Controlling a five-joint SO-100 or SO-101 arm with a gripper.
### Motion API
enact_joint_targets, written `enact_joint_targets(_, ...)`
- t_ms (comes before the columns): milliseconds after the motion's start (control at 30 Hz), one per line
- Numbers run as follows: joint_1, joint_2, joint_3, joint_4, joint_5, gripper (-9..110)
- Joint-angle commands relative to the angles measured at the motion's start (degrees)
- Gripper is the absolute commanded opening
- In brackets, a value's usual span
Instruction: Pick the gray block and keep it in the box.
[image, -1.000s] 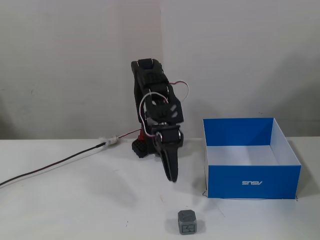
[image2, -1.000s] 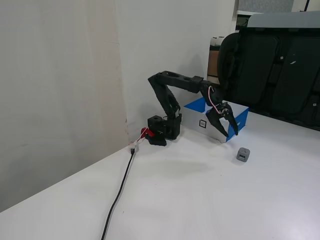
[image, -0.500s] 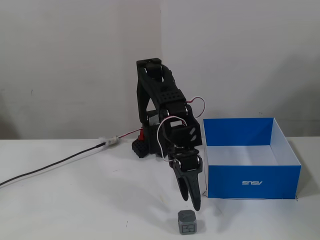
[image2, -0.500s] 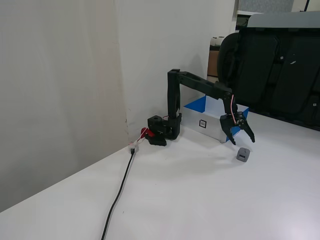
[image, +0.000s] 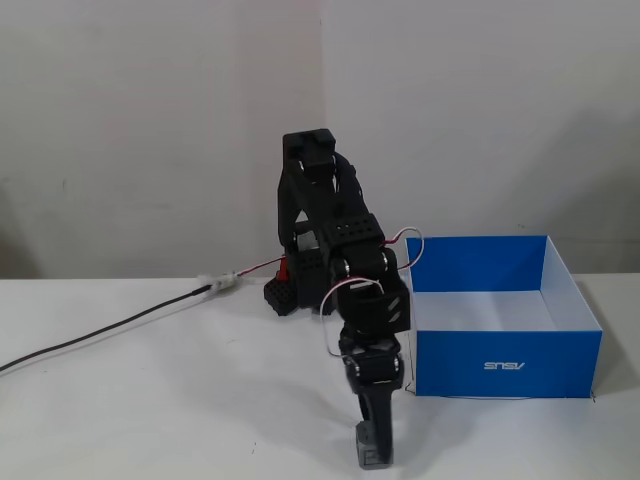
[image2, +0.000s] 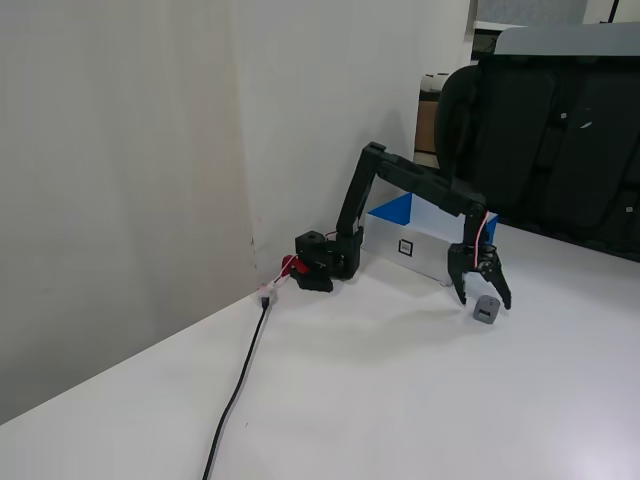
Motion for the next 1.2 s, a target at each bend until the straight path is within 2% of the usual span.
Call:
enact_joint_targets(0, 1.4, -0.3, -6.9, 1.0, 0.7, 33)
enact_joint_targets(100, 2.6, -4.0, -12.9, 2.9, 0.8, 32)
enact_joint_targets(233, 1.8, -5.4, -14.3, 2.7, 0.5, 24)
enact_joint_targets(433, 1.1, -7.8, -15.6, 3.1, 0.7, 0)
enact_joint_targets(600, 1.0, -7.2, -17.6, 5.8, 0.3, 0)
enact_joint_targets(1000, 1.0, 26.1, -2.1, 3.4, -0.1, 0)
enact_joint_targets(1167, -3.1, 51.2, 8.3, 2.8, -1.9, 0)
